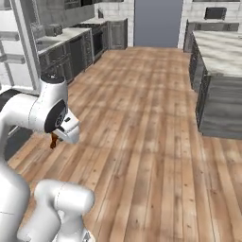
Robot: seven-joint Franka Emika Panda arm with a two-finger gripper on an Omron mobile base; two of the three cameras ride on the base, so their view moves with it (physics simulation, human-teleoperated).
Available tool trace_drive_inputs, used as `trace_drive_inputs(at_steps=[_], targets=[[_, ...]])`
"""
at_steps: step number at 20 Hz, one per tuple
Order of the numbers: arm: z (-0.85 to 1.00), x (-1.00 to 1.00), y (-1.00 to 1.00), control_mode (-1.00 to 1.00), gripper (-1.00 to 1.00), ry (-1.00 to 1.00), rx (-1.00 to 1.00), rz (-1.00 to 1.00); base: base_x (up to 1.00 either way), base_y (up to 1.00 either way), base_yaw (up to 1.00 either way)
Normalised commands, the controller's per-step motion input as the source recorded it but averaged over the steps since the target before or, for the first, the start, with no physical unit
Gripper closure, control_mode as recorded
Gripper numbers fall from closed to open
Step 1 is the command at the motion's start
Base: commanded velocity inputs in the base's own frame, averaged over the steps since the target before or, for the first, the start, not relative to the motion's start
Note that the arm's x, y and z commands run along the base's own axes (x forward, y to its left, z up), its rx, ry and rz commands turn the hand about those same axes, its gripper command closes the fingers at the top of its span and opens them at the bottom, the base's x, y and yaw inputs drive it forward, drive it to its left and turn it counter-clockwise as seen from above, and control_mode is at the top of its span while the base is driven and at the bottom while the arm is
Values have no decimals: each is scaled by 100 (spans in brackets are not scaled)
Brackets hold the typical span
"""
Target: Take the chicken drumstick from the fridge and place it on the digital scale on the counter by the fridge. Wait a few seconds for a reading, then move it to the plate on the dining counter.
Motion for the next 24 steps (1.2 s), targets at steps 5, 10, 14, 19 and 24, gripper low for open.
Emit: trace_drive_inputs(at_steps=[5, 10, 14, 19, 24], targets=[[0, 0, 0, 100, 100, 0, 0, 0, 21, -100, -36], [0, 0, 0, 100, 100, 0, 0, 0, 55, -100, -12], [0, 0, 0, 100, 100, 0, 0, 0, 83, -100, 0], [0, 0, 0, 100, 100, 0, 0, 0, 89, -100, 0], [0, 0, 0, 100, 100, 0, 0, 0, 87, -100, 0]])
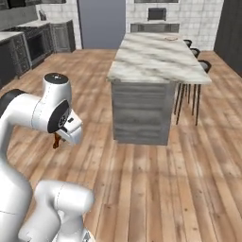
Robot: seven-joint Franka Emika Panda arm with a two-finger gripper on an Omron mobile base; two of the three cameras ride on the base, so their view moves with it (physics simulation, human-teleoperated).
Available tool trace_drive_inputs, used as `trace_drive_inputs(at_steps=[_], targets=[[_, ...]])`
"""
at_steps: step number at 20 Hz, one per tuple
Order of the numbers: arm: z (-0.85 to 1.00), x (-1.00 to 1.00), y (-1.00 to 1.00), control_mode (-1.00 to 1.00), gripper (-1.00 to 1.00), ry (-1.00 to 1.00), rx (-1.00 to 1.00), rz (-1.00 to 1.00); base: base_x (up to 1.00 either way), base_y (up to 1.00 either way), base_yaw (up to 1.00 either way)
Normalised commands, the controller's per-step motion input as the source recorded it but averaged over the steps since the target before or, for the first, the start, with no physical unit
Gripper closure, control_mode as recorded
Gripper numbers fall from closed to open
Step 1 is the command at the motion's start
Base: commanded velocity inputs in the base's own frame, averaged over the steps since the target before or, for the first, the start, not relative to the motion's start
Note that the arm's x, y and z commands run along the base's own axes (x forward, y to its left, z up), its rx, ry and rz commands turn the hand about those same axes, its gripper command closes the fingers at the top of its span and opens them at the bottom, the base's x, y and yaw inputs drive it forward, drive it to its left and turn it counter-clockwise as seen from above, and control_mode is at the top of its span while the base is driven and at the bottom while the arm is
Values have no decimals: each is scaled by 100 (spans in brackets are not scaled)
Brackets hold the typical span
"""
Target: Take the chicken drumstick from the fridge and place it on the digital scale on the counter by the fridge. Wait a few seconds for a reading, then move it to the plate on the dining counter.
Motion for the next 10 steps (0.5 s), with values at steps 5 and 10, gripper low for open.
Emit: trace_drive_inputs(at_steps=[5, 10], targets=[[0, 0, 0, 100, 100, 0, 0, 0, 84, -100, 0], [0, 0, 0, 100, 100, 0, 0, 0, 82, -100, 0]])
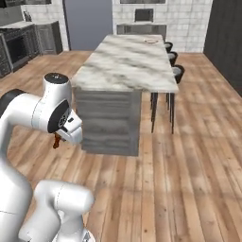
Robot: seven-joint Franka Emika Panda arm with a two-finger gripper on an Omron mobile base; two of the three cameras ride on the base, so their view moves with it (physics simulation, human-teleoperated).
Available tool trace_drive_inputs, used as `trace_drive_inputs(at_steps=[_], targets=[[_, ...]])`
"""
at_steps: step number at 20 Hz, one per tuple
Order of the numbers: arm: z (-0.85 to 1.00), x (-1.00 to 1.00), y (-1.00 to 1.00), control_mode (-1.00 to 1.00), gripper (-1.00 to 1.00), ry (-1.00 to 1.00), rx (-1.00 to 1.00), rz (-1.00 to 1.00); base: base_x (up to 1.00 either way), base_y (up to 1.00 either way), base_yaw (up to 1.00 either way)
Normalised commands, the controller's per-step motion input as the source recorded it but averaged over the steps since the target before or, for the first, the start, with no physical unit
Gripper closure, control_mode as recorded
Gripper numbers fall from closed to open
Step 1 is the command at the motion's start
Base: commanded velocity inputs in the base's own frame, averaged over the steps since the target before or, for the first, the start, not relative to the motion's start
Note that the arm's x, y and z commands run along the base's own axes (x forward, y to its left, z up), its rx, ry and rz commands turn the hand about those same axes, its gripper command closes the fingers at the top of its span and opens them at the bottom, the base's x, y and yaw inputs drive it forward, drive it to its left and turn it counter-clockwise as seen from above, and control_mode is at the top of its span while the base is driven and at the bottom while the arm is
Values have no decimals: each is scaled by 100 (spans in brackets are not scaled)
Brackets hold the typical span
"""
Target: Take the chicken drumstick from the fridge and place it on the digital scale on the counter by the fridge. Wait a few seconds for a reading, then move it to the plate on the dining counter.
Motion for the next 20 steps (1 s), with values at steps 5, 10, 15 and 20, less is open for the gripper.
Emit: trace_drive_inputs(at_steps=[5, 10, 15, 20], targets=[[0, 0, 0, 100, 100, 0, 0, 0, 85, -100, 0], [0, 0, 0, 100, 100, 0, 0, 0, 90, -100, 0], [0, 0, 0, 100, 100, 0, 0, 0, 97, -100, 4], [0, 0, 0, 100, 100, 0, 0, 0, 99, -100, 12]])
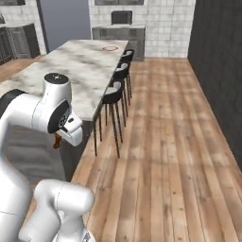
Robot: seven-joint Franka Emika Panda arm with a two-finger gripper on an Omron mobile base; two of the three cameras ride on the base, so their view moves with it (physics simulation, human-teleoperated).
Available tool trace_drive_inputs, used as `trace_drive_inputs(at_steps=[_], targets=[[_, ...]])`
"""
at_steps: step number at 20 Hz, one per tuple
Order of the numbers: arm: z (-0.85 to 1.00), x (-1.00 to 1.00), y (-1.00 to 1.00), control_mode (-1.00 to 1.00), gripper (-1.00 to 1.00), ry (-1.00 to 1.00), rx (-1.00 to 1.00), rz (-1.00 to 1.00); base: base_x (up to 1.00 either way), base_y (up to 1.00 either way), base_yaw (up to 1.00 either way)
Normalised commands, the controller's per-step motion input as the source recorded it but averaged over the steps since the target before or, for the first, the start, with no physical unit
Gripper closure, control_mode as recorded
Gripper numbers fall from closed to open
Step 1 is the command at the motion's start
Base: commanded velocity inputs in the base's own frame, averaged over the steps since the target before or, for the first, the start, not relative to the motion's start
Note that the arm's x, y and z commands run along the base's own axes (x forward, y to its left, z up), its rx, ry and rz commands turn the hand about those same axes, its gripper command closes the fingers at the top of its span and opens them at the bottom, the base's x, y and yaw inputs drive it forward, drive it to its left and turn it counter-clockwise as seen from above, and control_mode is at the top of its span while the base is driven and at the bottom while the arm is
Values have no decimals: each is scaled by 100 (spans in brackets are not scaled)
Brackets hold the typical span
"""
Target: Take the chicken drumstick from the fridge and place it on the digital scale on the counter by the fridge. Wait a few seconds for a reading, then move it to the plate on the dining counter.
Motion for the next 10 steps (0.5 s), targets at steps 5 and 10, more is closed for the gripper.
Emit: trace_drive_inputs(at_steps=[5, 10], targets=[[0, 0, 0, 100, 100, 0, 0, 0, 100, -100, 24], [0, 0, 0, 100, 100, 0, 0, 0, 100, -99, 36]])
